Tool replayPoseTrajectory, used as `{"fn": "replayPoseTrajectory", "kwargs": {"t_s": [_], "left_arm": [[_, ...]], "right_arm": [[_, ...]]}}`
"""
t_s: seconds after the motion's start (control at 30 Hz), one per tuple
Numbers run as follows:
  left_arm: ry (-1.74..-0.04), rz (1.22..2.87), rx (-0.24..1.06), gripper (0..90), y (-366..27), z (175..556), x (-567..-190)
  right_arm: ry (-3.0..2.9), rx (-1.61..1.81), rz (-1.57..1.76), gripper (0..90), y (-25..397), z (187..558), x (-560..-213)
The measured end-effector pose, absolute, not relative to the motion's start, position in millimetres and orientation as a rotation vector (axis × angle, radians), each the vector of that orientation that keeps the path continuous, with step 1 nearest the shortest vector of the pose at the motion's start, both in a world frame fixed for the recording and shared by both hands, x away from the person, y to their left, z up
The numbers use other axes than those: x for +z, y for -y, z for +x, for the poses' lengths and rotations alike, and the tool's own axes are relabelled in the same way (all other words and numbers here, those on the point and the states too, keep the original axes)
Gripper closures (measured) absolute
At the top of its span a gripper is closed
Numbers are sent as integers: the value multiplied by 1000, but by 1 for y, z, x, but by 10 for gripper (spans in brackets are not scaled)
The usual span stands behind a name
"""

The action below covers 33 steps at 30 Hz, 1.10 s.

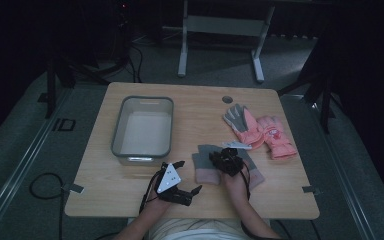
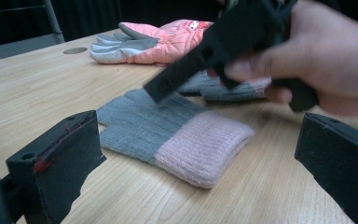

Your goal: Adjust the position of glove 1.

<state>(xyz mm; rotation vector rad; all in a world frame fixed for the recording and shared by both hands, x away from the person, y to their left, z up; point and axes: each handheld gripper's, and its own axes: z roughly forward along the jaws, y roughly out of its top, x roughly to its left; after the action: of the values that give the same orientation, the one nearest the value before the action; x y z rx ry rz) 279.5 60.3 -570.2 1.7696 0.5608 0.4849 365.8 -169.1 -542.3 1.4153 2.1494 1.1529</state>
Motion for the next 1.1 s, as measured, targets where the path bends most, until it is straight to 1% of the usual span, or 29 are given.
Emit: {"fn": "replayPoseTrajectory", "kwargs": {"t_s": [0.03,0.1,0.23,0.3,0.63,0.93,1.1], "left_arm": [[-560,1770,486,0,-60,279,-570],[-559,1770,483,0,-60,279,-570],[-559,1770,483,0,-60,279,-570],[-558,1774,484,0,-60,280,-570],[-559,1773,482,0,-60,280,-570],[-557,1775,486,0,-60,279,-570],[-556,1776,488,0,-59,279,-570]], "right_arm": [[-2156,1152,1387,651,171,366,-538],[-2174,1171,1316,614,179,369,-527],[-2220,1183,1259,570,200,376,-513],[-2228,1179,1236,593,211,380,-509],[-2305,1124,1097,616,262,384,-502],[-2420,1049,992,613,285,370,-523],[-2479,987,960,613,290,372,-536]]}}
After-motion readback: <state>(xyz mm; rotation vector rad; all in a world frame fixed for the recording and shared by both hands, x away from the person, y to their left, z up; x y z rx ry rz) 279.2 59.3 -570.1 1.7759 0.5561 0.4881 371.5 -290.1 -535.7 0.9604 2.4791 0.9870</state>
